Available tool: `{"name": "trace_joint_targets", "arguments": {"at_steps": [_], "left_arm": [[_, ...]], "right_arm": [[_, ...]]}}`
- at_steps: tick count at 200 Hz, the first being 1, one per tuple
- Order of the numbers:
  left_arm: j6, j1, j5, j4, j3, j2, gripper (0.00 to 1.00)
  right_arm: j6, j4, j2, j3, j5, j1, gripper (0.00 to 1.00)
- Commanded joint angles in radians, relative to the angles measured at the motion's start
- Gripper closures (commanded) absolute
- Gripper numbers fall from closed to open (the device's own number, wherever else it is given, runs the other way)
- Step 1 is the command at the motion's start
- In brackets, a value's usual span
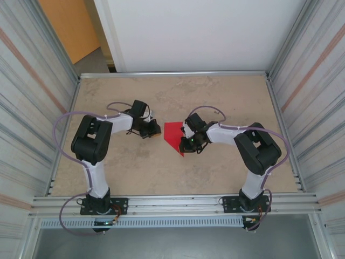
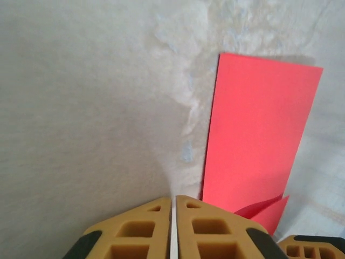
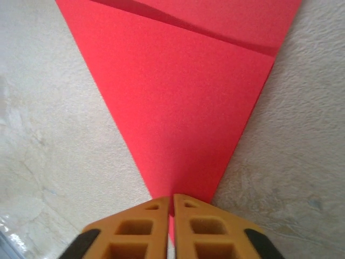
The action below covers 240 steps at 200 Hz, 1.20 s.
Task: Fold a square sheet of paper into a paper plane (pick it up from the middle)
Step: Third fold the triangle at the center of the table, then fourth fold the wing at the center of the table.
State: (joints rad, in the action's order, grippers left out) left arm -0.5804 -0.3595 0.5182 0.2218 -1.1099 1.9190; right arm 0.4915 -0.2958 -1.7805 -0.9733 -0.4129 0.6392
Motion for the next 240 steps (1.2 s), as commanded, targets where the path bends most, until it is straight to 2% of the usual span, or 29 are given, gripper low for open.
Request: {"name": "trace_joint_targets", "arguments": {"at_steps": [1,30,74,186,240], "left_arm": [[-0.03,0.008,-0.023,-0.009,0.008,-0.099,0.86],[-0.144,0.0,0.037,-0.133,0.112,-0.152,0.78],[-0.268,-0.021,0.155,-0.308,0.218,-0.148,0.68],[-0.232,-0.051,0.174,-0.245,0.176,-0.064,0.63],[-0.223,-0.065,0.2,-0.235,0.122,-0.025,0.66]], "right_arm": [[0.091,0.061,0.073,-0.018,-0.012,-0.004,0.79],[0.177,0.13,0.073,-0.014,0.02,-0.005,0.7],[0.238,0.159,0.012,-0.021,0.057,-0.025,0.67],[0.229,0.159,-0.052,-0.011,0.05,-0.054,0.69],[0.223,0.16,-0.052,-0.006,0.05,-0.062,0.72]]}}
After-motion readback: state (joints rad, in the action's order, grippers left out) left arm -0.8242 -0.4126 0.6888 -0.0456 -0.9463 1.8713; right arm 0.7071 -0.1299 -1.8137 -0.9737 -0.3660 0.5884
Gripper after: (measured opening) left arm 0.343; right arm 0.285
